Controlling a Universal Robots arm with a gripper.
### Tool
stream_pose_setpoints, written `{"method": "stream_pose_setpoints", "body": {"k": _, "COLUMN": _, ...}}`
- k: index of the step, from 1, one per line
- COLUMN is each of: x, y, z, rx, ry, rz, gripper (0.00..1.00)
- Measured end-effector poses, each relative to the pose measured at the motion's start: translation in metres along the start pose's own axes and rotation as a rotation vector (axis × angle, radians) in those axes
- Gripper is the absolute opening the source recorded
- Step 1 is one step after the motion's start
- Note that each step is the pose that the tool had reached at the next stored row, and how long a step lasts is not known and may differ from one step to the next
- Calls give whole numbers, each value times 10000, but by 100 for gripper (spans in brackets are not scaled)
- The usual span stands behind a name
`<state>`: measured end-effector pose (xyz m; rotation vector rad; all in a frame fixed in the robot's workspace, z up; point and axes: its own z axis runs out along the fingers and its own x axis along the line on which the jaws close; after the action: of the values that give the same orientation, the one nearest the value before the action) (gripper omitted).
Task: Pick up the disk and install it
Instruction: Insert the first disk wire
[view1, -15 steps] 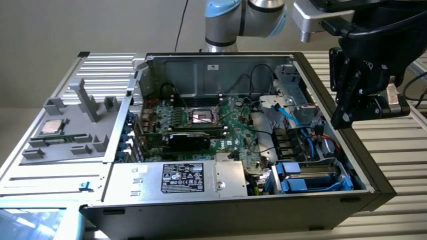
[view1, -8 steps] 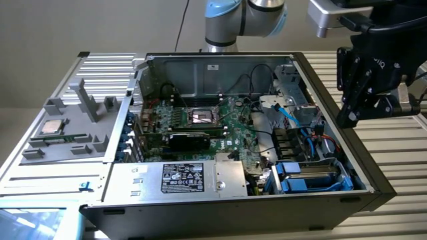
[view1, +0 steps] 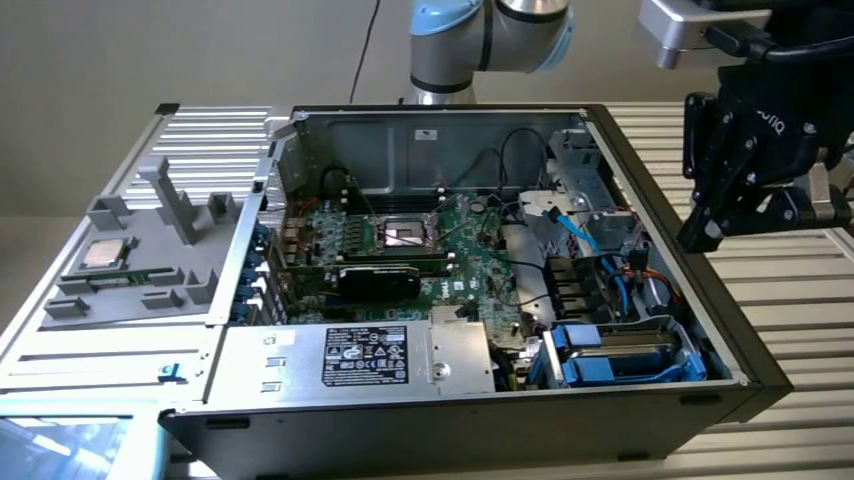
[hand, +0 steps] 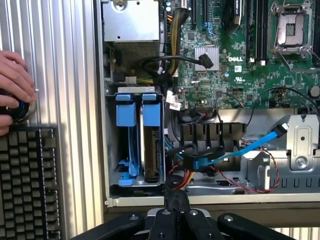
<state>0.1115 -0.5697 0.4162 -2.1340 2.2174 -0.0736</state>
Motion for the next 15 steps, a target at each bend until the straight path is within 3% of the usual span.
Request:
{"method": "stream_pose_setpoints", "body": {"k": 4, "x": -50, "y": -34, "z": 20, "rx": -54, "ry": 3, "rz": 10, "gripper": 13}}
{"method": "stream_pose_setpoints", "body": {"k": 7, "x": -92, "y": -47, "z": 41, "rx": -139, "ry": 7, "rz": 15, "gripper": 13}}
{"method": "stream_pose_setpoints", "body": {"k": 9, "x": -110, "y": -57, "z": 51, "rx": -226, "ry": 10, "rz": 21, "gripper": 13}}
{"method": "stream_pose_setpoints", "body": {"k": 10, "x": -173, "y": -94, "z": 82, "rx": -427, "ry": 21, "rz": 103, "gripper": 13}}
{"method": "stream_pose_setpoints", "body": {"k": 12, "x": -181, "y": -113, "z": 94, "rx": -424, "ry": 39, "rz": 389, "gripper": 13}}
{"method": "stream_pose_setpoints", "body": {"k": 15, "x": -185, "y": -132, "z": 100, "rx": -422, "ry": 49, "rz": 510, "gripper": 21}}
